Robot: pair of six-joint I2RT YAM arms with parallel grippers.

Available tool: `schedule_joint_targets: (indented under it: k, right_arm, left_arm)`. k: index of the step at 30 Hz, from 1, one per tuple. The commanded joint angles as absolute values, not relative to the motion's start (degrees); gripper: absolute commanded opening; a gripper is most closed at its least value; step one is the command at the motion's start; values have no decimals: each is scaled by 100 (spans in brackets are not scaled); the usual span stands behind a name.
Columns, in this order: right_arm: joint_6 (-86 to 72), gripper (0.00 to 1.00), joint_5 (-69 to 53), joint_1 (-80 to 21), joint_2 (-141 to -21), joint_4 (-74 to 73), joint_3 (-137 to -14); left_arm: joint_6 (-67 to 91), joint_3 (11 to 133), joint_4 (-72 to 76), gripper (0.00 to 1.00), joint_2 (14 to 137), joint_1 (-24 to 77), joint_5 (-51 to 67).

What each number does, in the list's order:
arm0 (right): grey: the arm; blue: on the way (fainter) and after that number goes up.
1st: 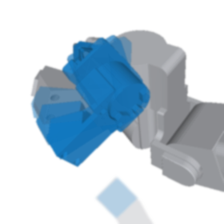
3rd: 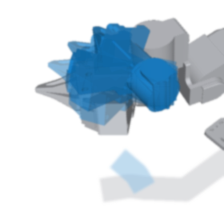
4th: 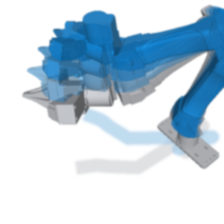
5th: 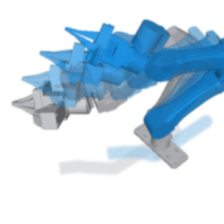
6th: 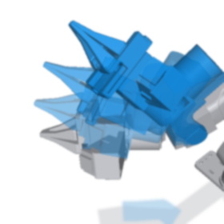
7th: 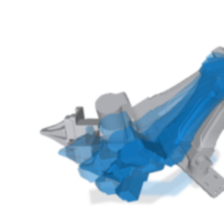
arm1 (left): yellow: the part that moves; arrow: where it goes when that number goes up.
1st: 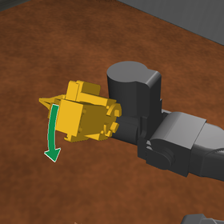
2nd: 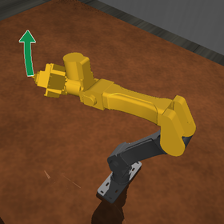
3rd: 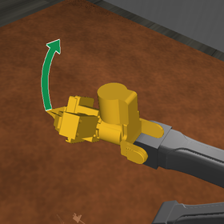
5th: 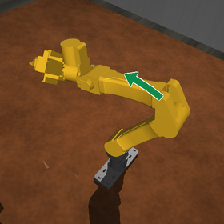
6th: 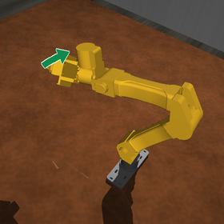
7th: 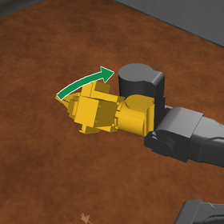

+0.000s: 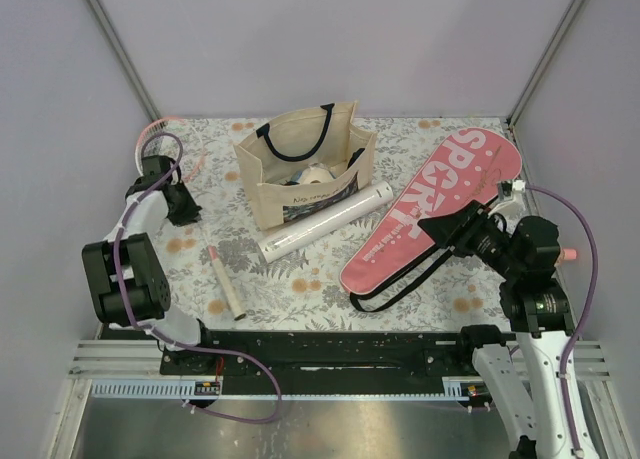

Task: Pack up the badminton gear

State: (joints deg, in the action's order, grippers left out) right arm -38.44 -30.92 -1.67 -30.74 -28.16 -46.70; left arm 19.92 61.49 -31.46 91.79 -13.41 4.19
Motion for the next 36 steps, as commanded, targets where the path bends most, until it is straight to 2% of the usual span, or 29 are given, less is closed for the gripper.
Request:
schedule_joint_targets:
  k: [1,9,14,21,28,36]
  right_arm:
    - [-4201,57,-2902,-956,-3050,-2470,-4782]
    - [-4333,60,-1294,-3389,-3787,-1865,-4702]
    - [-3939,62,-502,-5068,-5061,-916,-4965]
    - [-3016,64,640,-6362,-7196,597,-5598]
    - [-2963,73,97,-6592,-8971,1177,-6617]
    - [-2997,72,-650,-6592,-10194,1283,-7443]
  left_arm:
    - [2118,5951,-2901,0,8369,-1362,852]
    - [2531,5256,-2435,0,7349,-1362,1634]
    - [2619,5019,-2347,0,6821,-1362,1872]
    - [2557,4694,-2338,0,6171,-1362,2091]
    - [2873,4483,-2294,0,5450,-1371,2522]
    - [3155,4351,-2381,0,4756,-1371,2769]
